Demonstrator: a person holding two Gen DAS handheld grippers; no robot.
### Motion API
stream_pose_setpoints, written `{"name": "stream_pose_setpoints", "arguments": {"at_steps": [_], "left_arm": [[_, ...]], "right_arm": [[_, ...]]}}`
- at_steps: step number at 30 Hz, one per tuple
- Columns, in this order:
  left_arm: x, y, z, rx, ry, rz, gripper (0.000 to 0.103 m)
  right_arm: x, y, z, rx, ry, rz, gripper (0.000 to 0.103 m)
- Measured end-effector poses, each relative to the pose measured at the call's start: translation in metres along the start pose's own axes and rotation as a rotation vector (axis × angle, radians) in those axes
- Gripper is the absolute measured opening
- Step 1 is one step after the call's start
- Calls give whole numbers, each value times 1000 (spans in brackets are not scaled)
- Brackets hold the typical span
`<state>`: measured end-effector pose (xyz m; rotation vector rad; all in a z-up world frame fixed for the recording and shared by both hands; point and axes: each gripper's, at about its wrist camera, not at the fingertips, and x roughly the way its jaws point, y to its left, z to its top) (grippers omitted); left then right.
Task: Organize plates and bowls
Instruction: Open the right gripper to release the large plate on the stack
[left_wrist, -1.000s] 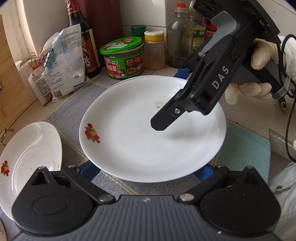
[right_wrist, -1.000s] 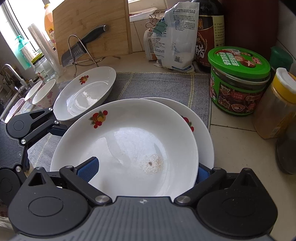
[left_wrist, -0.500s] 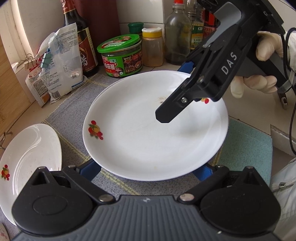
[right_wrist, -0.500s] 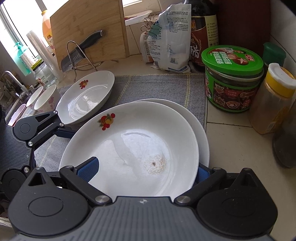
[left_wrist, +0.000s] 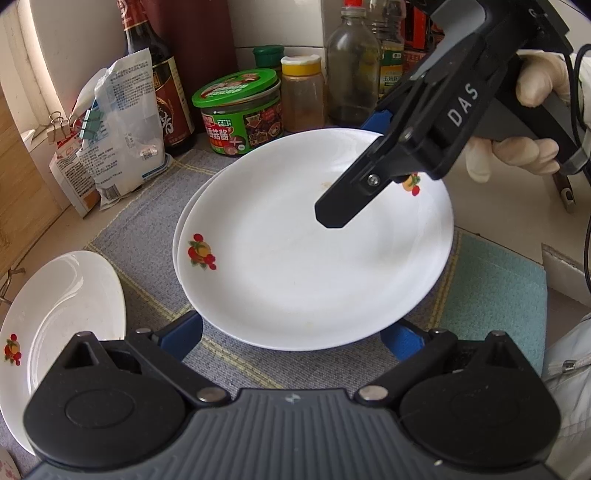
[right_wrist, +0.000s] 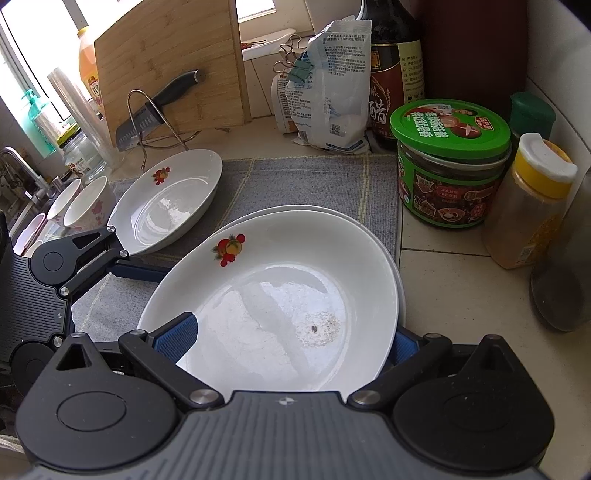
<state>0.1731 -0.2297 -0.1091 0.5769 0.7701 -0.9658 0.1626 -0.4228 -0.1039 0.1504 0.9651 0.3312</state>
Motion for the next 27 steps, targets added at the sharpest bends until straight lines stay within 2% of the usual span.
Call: {"name": "stream_pose_setpoints", "arguments": {"at_steps": [13,27], "left_arm": [[-3,-2,-3,5,-29,-1,101],[-31,1,-16,-66,-87,28,101]], "right_arm": [[-2,7,0,-3,0,-54,103],[-3,16,0,25,-1,-126,103]]}}
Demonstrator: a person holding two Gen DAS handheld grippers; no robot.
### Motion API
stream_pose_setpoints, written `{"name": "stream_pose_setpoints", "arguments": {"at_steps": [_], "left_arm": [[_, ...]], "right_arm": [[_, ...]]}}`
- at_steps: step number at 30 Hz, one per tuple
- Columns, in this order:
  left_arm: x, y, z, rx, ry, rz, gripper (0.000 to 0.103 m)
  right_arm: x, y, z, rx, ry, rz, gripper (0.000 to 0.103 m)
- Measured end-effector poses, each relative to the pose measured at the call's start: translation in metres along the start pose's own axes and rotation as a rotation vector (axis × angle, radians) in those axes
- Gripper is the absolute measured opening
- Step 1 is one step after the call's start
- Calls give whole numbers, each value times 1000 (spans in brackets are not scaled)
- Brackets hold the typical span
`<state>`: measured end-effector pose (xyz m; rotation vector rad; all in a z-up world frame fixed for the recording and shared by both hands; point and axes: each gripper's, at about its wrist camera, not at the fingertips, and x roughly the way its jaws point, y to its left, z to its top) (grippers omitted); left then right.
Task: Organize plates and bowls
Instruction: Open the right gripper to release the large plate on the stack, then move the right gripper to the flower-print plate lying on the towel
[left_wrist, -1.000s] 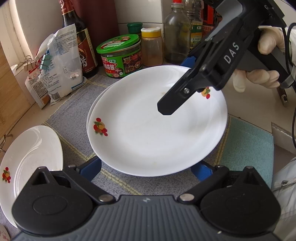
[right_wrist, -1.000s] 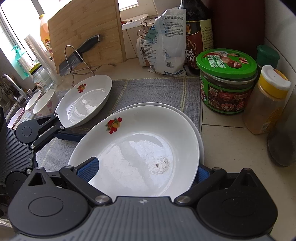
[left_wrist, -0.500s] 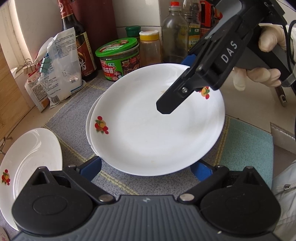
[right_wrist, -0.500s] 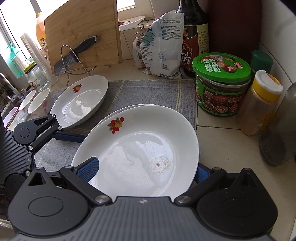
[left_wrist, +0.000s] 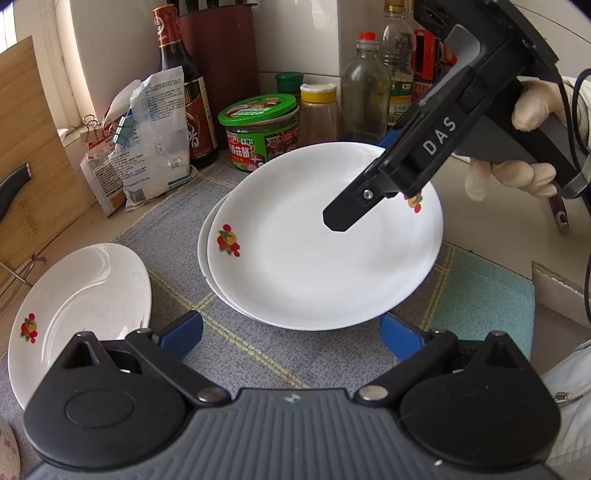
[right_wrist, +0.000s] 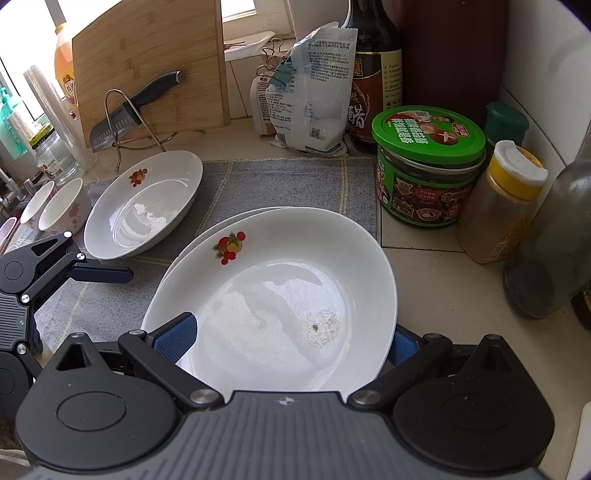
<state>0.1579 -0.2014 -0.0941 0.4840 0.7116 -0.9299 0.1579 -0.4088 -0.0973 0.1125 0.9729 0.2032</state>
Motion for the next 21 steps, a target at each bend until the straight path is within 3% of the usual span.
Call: {"name": "stream_pose_setpoints", "arguments": {"at_steps": [10,17,21], "left_arm": [[-32,8,-13,-86,-50,47,101],[-53,13,-31,-153,-67,121,101],[-73,16,-46,-192,-82,152,102]], "right_arm": [[-2,9,1,30,-12,-89,103],[-1,15,0,35,11,-169,103],[-4,25,1,16,-4,-163,103]]}}
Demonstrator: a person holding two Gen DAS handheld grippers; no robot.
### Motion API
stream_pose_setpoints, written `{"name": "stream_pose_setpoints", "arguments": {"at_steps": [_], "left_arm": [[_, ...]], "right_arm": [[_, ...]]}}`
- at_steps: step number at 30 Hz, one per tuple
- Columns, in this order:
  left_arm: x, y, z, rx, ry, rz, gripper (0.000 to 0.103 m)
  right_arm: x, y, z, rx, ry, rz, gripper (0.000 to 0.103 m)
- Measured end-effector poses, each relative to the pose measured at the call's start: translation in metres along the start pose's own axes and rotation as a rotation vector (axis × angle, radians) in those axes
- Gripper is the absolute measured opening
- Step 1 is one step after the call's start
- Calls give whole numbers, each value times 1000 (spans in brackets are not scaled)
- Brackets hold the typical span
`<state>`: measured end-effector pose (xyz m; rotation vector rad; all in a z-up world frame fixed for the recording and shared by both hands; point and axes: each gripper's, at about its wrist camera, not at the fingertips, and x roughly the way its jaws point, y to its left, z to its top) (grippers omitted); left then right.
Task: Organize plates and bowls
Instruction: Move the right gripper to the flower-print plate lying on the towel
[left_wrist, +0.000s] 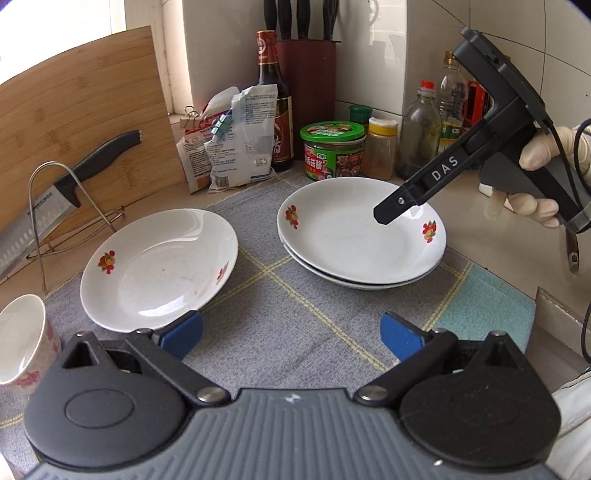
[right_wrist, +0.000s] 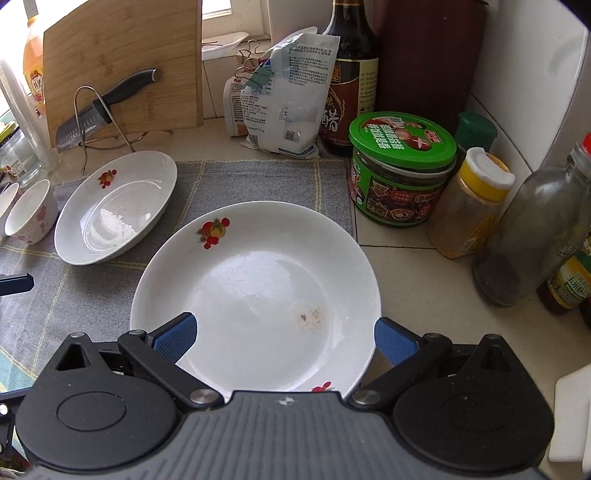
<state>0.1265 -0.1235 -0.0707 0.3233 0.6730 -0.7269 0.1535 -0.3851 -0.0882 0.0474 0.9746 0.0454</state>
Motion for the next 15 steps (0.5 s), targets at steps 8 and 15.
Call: {"name": "stream_pose_setpoints", "arguments": {"at_steps": [8,15], "left_arm": [[-31,26,-25,-67,20,99,102],[-55,42,-41,-90,5,159,102]], "right_arm": [[-8,51,2,-35,-54,46,103],[-15,105,-7,-96,-104,39,103]]}}
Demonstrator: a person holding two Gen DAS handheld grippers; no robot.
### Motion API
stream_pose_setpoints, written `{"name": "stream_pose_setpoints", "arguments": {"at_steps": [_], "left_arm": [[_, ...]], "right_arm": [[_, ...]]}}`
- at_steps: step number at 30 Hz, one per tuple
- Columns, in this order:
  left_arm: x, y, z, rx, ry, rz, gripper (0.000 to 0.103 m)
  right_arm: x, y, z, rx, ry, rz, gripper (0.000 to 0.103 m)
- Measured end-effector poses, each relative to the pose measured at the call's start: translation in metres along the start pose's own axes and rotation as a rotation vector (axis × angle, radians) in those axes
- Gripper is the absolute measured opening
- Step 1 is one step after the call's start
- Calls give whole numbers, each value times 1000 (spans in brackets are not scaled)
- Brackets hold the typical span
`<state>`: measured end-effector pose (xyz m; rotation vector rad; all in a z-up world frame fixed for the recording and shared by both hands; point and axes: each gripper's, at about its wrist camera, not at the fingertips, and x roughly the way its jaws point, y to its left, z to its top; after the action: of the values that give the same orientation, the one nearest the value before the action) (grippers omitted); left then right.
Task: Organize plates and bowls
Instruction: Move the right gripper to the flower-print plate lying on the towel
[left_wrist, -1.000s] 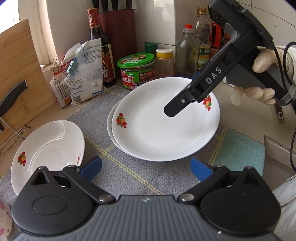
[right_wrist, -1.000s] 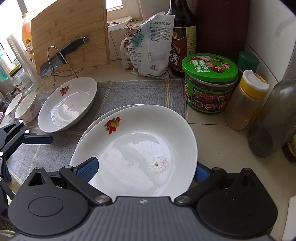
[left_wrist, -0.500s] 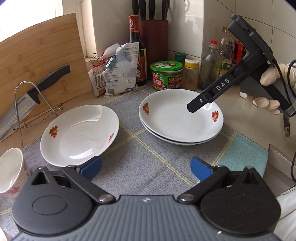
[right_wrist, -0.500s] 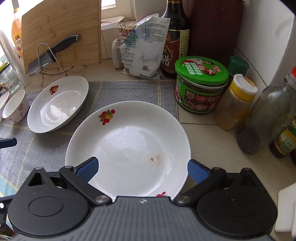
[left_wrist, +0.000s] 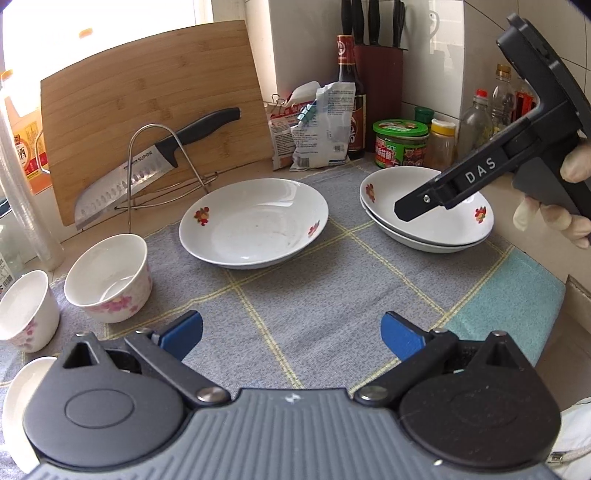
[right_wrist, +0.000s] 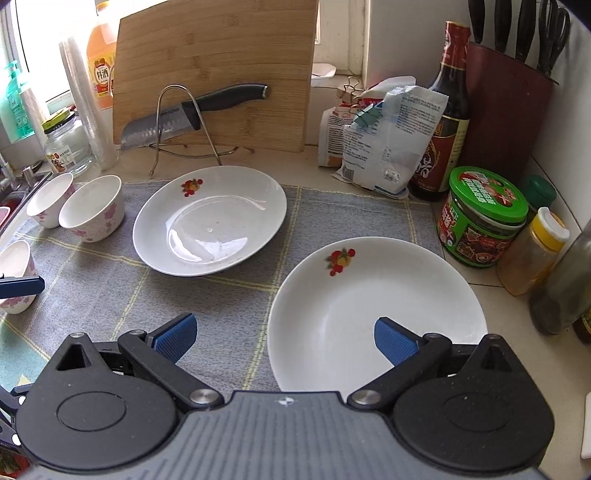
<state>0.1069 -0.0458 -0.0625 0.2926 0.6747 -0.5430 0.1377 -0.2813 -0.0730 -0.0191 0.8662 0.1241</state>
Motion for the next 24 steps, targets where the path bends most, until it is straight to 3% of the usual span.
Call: {"name": "stream_pose_setpoints", "arguments": {"at_steps": [11,15,24], "left_arm": [[-3,7,-10,9,-24,-31,102],[10,3,-5,11,-10,-40,102],[51,6,10,-84,62,47,102]], "right_arm": [[-19,43,-26,4,-34,-56,103],[-20,39,-27,3,-49,-46,103],[5,12,-4,-59,-53,38,103]]}}
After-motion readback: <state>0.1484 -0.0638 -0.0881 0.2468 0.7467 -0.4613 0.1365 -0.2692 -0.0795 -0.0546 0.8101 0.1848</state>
